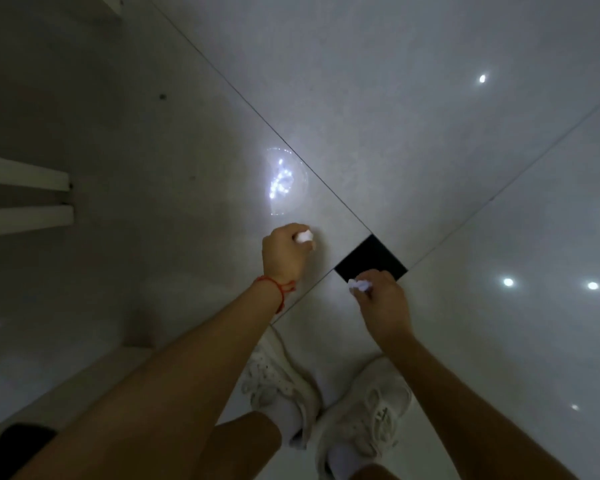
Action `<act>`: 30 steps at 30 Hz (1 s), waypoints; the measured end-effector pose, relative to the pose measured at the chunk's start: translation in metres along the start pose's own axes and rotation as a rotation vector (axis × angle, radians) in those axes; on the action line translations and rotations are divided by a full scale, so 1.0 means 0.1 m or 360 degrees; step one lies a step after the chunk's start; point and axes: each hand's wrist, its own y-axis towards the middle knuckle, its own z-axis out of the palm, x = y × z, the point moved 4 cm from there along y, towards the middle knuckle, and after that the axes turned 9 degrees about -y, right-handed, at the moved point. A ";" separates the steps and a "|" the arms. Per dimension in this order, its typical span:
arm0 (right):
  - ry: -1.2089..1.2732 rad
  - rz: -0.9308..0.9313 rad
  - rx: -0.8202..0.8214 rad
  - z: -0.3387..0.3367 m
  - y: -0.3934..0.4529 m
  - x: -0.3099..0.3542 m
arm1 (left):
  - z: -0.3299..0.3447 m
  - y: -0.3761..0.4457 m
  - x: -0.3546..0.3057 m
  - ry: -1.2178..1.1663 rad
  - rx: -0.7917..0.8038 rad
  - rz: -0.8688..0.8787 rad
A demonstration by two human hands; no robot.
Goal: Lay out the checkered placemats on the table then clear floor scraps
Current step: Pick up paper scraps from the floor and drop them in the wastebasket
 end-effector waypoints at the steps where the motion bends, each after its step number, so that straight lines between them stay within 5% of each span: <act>1: 0.0042 -0.0026 -0.0025 -0.17 -0.07 0.07 | -0.05 -0.16 -0.06 -0.0083 -0.0007 -0.0040; 7: 0.0249 -0.0088 -0.0263 -1.23 -0.82 0.51 | -0.57 -1.12 -0.75 -0.0239 -0.0047 -0.0071; 16: 0.0575 0.0021 -0.0541 -2.80 -2.60 1.19 | -1.56 -2.63 -2.62 -0.0207 0.0116 0.0183; 25: 0.1112 0.0403 -0.0982 -3.86 -4.07 1.16 | -1.95 -3.78 -3.76 0.0113 0.0368 0.0405; 30: 0.1358 0.0751 -0.1251 -3.90 -4.90 0.95 | -1.86 -4.21 -3.97 0.0280 0.0747 0.0501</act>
